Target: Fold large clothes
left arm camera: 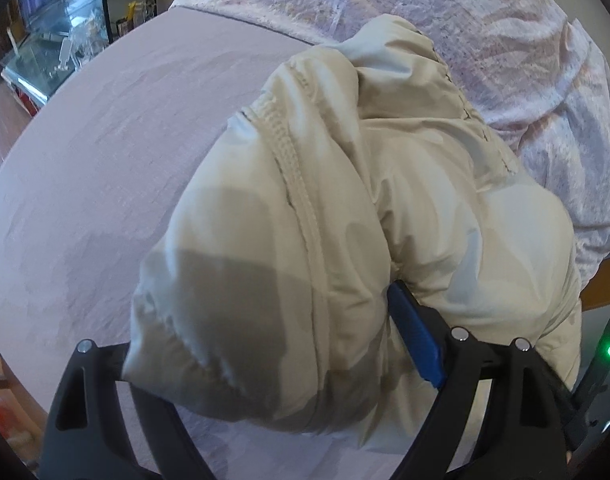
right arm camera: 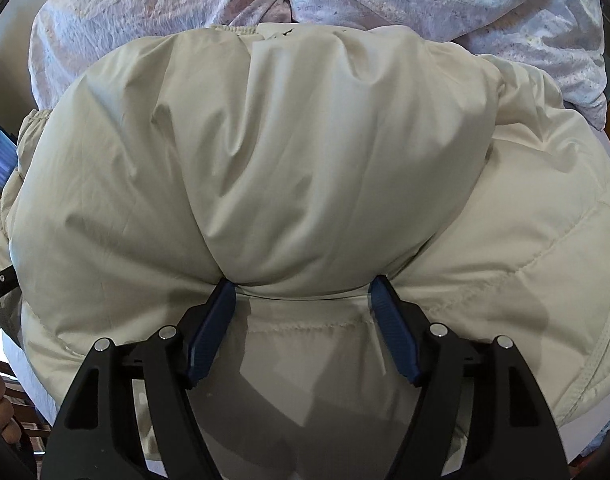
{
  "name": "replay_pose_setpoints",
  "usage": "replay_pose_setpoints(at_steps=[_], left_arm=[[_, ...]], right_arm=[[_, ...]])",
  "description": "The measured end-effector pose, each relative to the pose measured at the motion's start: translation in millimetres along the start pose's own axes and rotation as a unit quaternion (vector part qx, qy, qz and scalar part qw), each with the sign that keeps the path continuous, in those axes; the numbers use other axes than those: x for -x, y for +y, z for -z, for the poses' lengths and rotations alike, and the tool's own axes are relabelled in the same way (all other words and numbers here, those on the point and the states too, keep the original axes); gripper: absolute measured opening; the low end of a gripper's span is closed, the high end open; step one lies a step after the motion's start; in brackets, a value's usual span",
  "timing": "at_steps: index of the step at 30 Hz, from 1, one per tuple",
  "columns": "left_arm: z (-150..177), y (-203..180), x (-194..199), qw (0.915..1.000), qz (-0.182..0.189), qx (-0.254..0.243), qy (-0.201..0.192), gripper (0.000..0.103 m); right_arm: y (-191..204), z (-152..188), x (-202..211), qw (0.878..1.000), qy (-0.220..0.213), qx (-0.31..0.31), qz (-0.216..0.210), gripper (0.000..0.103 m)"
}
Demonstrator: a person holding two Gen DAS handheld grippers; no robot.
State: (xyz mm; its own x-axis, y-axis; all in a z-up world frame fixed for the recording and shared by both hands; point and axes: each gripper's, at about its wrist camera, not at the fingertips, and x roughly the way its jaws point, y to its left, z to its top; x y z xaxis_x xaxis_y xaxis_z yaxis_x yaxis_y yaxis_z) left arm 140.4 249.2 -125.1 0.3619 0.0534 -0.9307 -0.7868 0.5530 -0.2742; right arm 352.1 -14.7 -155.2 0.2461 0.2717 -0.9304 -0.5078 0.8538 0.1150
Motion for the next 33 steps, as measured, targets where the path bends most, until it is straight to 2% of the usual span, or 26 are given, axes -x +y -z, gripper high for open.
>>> replay_pose_setpoints(at_steps=[2,10,13,20,25,33], left_arm=[[-0.7,1.3,-1.2,0.9999,0.009,0.010,0.000,0.084],[-1.6,-0.2,14.7,0.9990,0.031,0.016,-0.028,0.038],[-0.5,-8.3,26.7,0.9983,0.038,0.004,-0.045,0.028],[1.2,-41.5,69.3,0.9923,0.080,-0.027,-0.091,0.024],[5.3,-84.0,99.6,0.9837,0.123,-0.064,-0.115,0.024],[30.8,-169.2,127.3,0.9670,0.145,-0.162,-0.132,0.024]], right_arm=[[-1.0,1.1,0.2,1.000,0.000,0.000,-0.002,0.071],[-3.7,0.9,0.2,1.000,-0.005,0.003,-0.009,0.071],[-5.7,4.2,2.6,1.000,-0.008,0.005,-0.015,0.071],[-11.4,10.0,10.3,0.999,-0.014,0.006,-0.028,0.071],[-18.2,13.4,16.4,0.999,-0.017,0.008,-0.044,0.071],[-30.5,19.0,25.4,0.998,-0.023,0.008,-0.062,0.071]])
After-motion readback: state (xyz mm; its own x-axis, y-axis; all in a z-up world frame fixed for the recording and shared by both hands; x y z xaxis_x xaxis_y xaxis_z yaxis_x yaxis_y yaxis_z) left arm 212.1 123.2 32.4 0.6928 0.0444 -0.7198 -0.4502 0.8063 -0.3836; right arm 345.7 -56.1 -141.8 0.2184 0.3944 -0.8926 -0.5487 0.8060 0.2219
